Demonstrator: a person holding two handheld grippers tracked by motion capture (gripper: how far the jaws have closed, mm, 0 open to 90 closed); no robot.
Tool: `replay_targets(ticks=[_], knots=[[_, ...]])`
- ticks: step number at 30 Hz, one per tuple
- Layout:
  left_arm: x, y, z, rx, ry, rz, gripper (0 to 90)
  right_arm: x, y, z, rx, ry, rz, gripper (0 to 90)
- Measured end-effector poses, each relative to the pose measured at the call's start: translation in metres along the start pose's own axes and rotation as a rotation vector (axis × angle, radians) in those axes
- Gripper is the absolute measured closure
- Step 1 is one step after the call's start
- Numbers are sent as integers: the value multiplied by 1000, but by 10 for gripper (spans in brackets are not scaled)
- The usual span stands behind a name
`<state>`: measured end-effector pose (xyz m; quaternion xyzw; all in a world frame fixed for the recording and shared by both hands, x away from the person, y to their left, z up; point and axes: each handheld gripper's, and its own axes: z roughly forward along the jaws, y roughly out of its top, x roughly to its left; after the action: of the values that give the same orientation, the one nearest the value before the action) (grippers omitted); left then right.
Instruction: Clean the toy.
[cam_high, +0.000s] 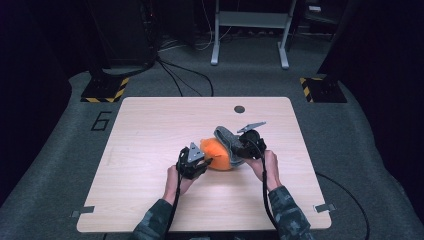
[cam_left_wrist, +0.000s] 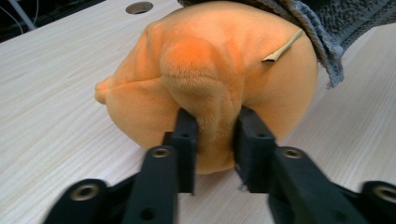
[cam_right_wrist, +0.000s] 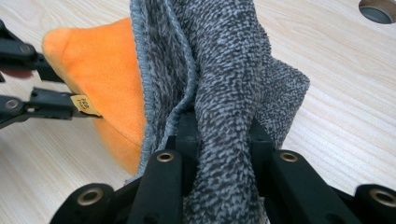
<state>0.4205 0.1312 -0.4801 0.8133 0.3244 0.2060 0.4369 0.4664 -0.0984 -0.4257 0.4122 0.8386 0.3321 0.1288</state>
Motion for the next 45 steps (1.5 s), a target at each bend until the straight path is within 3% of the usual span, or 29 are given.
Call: replay_targets(ticks=[3, 8, 9, 15, 20, 22, 27, 29, 30, 32, 38, 41, 45], knots=[[0, 0, -1, -11, -2, -12, 807, -1, -1, -2, -5, 6, 2, 735], [2, 4, -6, -23, -41, -86, 826, 0, -1, -12, -23, -1, -7, 735], [2, 7, -8, -27, -54, -112, 828, 4, 1, -19, -47, 16, -12, 735], [-1, 16, -16, -41, -73, -144, 829, 26, 11, -32, -67, 42, -61, 734], [-1, 15, -21, -52, -122, -215, 827, 40, 17, -29, -67, 50, -92, 732], [2, 12, -19, -49, -125, -223, 826, 42, 17, -25, -64, 54, -86, 733], [5, 9, -14, -38, -76, -184, 781, 46, 20, -10, -37, 22, -97, 735], [4, 9, -14, -35, -58, -171, 699, 46, 21, -8, -35, 12, -101, 735], [3, 10, -14, -30, -20, -132, 642, 46, 22, -5, -26, 20, -98, 736], [3, 9, -14, -30, -4, -97, 605, 45, 22, -3, -24, 26, -96, 736], [2, 8, -12, -35, -15, -92, 791, 52, 24, -10, -70, 14, -118, 732], [0, 9, -12, -33, -3, -87, 814, 55, 25, -8, -74, 23, -131, 732], [1, 8, -12, -28, 4, -109, 820, 51, 23, -5, -59, 30, -127, 738]])
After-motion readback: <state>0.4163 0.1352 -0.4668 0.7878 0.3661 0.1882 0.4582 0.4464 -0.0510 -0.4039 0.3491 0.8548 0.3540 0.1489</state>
